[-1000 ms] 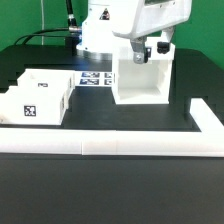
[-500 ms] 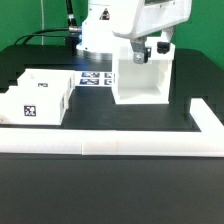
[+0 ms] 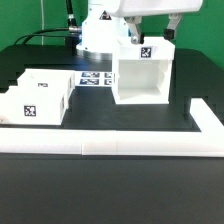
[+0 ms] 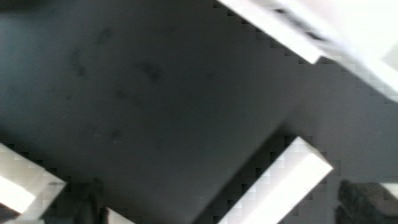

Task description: Assemble drawer

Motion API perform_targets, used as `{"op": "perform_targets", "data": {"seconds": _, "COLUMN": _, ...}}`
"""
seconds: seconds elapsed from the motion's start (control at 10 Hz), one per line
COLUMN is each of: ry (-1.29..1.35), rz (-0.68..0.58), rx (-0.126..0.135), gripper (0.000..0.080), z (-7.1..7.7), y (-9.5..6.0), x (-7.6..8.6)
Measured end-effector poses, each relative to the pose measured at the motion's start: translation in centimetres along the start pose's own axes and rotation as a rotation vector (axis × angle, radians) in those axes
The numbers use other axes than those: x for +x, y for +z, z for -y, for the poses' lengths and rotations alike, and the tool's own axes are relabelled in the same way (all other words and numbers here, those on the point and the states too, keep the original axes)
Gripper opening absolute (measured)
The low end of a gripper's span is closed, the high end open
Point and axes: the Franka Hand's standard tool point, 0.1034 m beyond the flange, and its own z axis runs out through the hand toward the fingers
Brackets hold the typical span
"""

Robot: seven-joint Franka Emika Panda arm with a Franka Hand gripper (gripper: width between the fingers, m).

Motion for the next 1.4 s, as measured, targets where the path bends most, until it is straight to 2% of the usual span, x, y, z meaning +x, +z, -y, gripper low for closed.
{"op": "perform_targets", "data": {"seconds": 0.4, "ry": 0.016, "rz": -0.003, "rx": -0.001, "gripper": 0.0650, "z": 0.1, "y": 0.1, "x": -0.1}}
{"op": "perform_targets", "data": {"seconds": 0.5, "ry": 0.108, "rz": -0.035, "rx": -0.014, "gripper": 0.0650, "z": 0.7, "y": -0.2, "x": -0.6}}
{"op": "perform_targets", "data": {"seconds": 0.6, "ry": 0.185, "rz": -0.026, "rx": -0.012, "gripper": 0.0650, "z": 1.9, "y": -0.1, "x": -1.8}}
{"op": "perform_targets", "data": {"seconds": 0.9, "ry": 0.308, "rz": 0.004, "rx": 0.013, "gripper": 0.0650, "z": 5.1, "y": 0.6, "x": -4.1}}
{"op": "perform_targets", "data": {"seconds": 1.3, "ry": 0.326, "rz": 0.006, "rx": 0.017, "gripper": 0.0650, "z": 5.2, "y": 0.7, "x": -4.1}}
{"op": "perform_targets", "data": {"seconds": 1.4, "ry": 0.387, "rz": 0.013, "rx": 0.024, "gripper": 0.0650, "z": 6.0, "y": 1.0, "x": -4.2}}
